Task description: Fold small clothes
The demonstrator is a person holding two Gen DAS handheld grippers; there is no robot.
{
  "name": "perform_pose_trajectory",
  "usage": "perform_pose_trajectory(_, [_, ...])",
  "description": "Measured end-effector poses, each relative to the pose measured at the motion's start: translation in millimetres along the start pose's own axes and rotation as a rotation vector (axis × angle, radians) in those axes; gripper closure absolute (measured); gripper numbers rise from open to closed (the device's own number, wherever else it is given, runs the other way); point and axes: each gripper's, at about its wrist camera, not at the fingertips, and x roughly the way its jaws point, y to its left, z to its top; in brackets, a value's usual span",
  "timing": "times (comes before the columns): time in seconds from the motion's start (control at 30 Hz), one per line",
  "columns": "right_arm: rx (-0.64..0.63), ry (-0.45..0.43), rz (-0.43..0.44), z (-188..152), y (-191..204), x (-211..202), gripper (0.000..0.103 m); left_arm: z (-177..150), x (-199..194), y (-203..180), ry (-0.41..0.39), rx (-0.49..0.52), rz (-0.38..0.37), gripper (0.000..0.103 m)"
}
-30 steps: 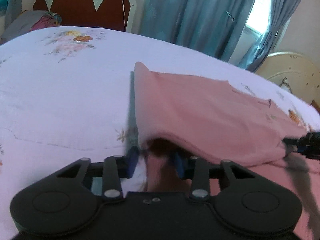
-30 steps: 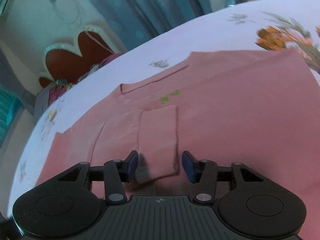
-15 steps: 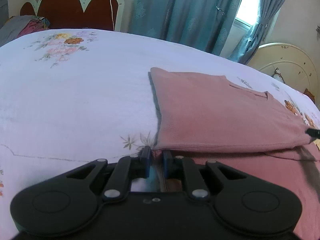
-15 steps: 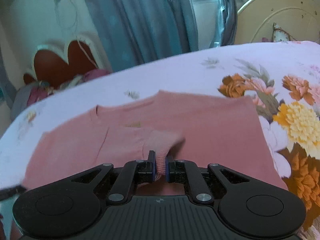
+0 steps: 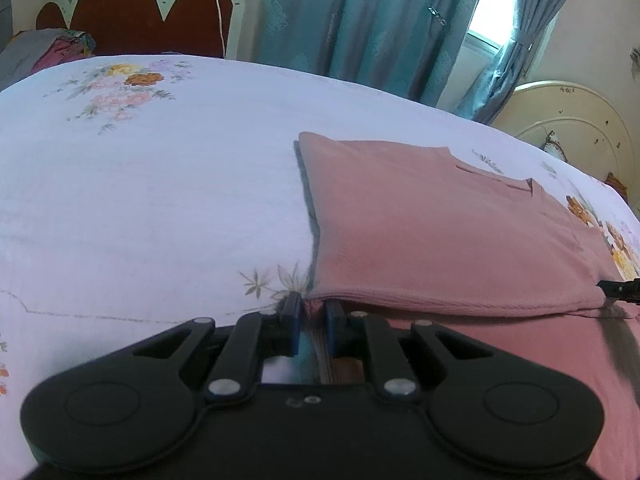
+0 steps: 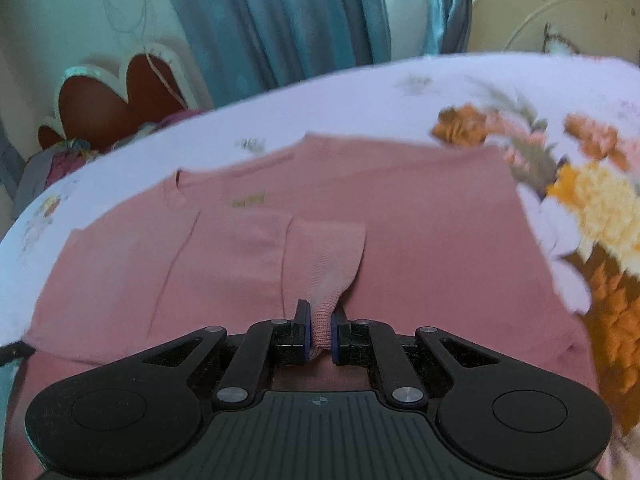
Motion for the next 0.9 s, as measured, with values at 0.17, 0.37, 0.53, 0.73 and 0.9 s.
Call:
perform_pose_trajectory(0.17, [-0.003,-0.089,-0.083,5,-7,-26,0.044,-1,-35,15,-0.048,-0.037,-0.080,0.059])
perform_pose_trajectory(0.37, [0.008,-0.084,-0.014,35,-5,-11,0.086,34,-1,-2,-0.085,-0.052,-0.153,0.060])
perform_pose_trajectory(0.53, [-0.068,0.000,-0.036,39,22,32,0.086,25,39,-19,0.007,0.041,-0.122,0.060])
perform_pose_trajectory(0.73, [-0.018,-0.047,-0.001,46,17,26,0.086,58,56,-10,0.008,0.012,-0.158,0.056])
perform_pose_trajectory(0.9, [-0.070,-0.017,0.009,66,39,65,0.086,101,113,2,0.019,0.085,-0.132,0.054])
